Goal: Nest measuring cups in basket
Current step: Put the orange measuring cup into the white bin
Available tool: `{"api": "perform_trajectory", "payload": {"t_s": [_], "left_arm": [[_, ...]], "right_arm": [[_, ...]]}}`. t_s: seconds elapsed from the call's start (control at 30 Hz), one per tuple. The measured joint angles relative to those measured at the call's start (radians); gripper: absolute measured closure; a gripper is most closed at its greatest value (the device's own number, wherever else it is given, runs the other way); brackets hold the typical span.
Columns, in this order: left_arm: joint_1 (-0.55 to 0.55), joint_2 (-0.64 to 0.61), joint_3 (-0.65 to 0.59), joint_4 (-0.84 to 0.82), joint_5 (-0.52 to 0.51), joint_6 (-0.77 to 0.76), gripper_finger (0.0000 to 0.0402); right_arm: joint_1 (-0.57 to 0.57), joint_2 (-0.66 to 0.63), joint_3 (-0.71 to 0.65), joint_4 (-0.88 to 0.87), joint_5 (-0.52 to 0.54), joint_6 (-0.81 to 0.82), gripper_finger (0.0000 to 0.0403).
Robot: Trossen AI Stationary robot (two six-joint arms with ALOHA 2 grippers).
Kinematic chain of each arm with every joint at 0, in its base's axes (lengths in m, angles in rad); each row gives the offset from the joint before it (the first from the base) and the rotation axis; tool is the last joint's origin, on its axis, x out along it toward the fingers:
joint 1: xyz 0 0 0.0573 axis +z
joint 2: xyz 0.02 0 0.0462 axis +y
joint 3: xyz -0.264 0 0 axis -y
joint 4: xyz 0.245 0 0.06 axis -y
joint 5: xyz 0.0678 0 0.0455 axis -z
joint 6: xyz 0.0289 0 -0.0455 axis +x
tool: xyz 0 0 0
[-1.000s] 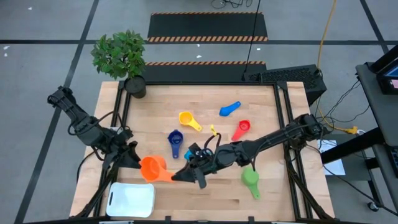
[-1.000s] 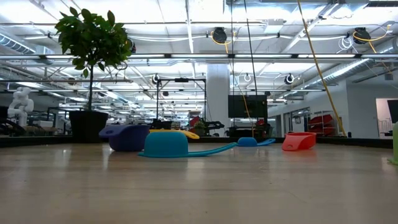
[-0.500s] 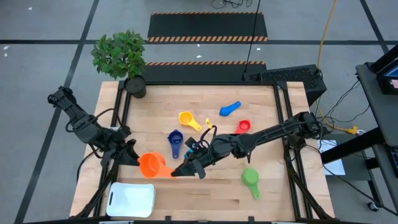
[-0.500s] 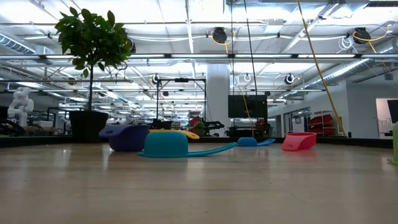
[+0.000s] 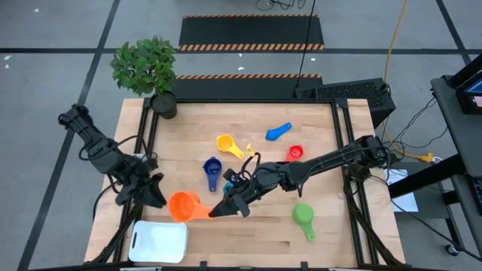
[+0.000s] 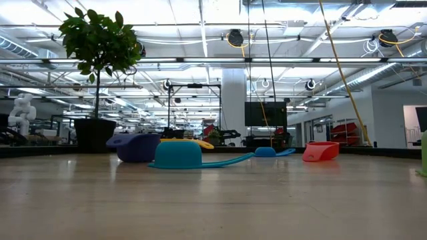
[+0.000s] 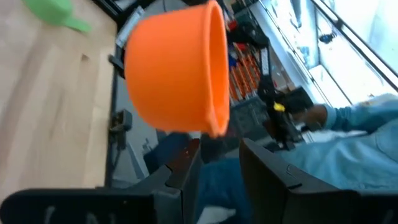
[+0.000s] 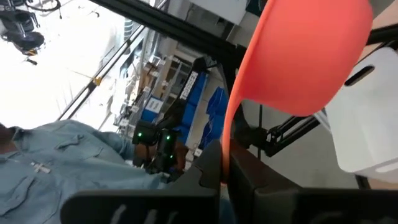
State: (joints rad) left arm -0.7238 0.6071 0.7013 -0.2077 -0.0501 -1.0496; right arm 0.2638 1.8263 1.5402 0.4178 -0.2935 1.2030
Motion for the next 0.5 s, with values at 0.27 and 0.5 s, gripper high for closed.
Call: {"api": "perform_trajectory", "payload": {"t_s": [0.27,0.5], "left_arm": [[-0.017,0.001,0.002,-0.047,0.009,-0.006,0.0289],[-0.017,0.002,0.002,-0.111,0.004,-0.022,0.0289]], "right_arm": [[-0.001,0.0,0.0,-0.004,0.001,0.014,0.0403],[0.006,0.0,0.0,-0.004,0.006,0.001,0.0403]]}}
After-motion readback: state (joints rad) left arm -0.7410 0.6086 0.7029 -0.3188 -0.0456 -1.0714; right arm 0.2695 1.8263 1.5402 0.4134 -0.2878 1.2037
